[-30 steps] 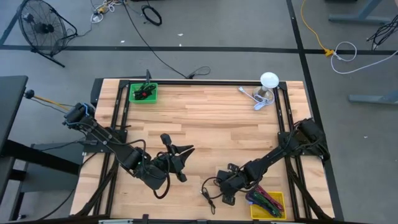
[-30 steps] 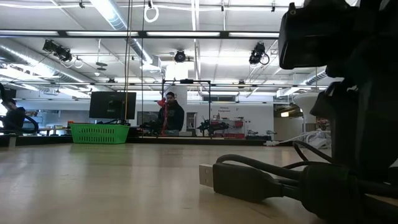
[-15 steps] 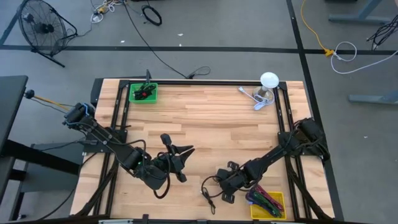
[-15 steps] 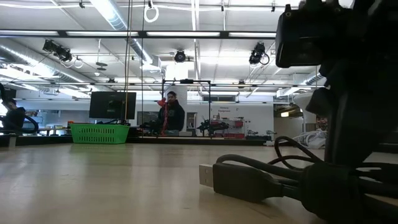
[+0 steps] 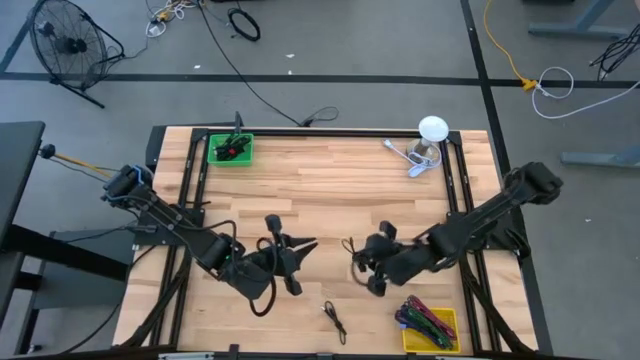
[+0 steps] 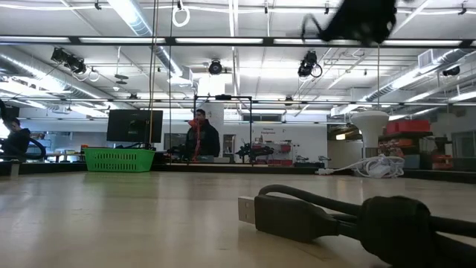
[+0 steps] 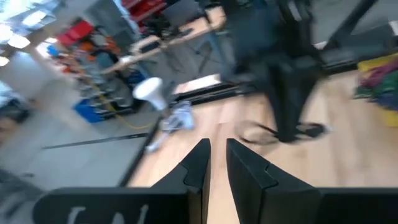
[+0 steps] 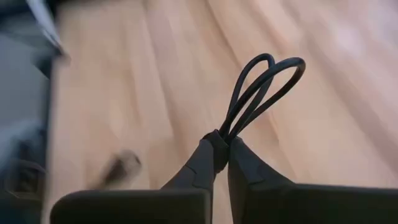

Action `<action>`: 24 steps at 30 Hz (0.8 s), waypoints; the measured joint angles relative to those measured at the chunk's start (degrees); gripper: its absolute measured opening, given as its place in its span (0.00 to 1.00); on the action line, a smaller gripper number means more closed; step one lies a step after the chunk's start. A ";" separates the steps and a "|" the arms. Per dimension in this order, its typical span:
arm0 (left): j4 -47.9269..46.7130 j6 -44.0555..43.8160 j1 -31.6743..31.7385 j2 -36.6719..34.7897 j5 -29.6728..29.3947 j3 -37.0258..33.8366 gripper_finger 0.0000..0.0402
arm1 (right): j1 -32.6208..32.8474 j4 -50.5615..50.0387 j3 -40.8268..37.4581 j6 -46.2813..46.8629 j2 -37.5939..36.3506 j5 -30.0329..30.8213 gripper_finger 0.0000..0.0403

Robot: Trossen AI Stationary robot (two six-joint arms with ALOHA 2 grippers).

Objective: Pick & Place USB Port
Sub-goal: Put the black charger cable into the green bin

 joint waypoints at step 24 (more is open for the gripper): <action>16.70 -5.60 9.02 0.00 30.79 0.00 0.15 | 0.13 30.52 0.06 -31.40 -8.19 3.20 0.03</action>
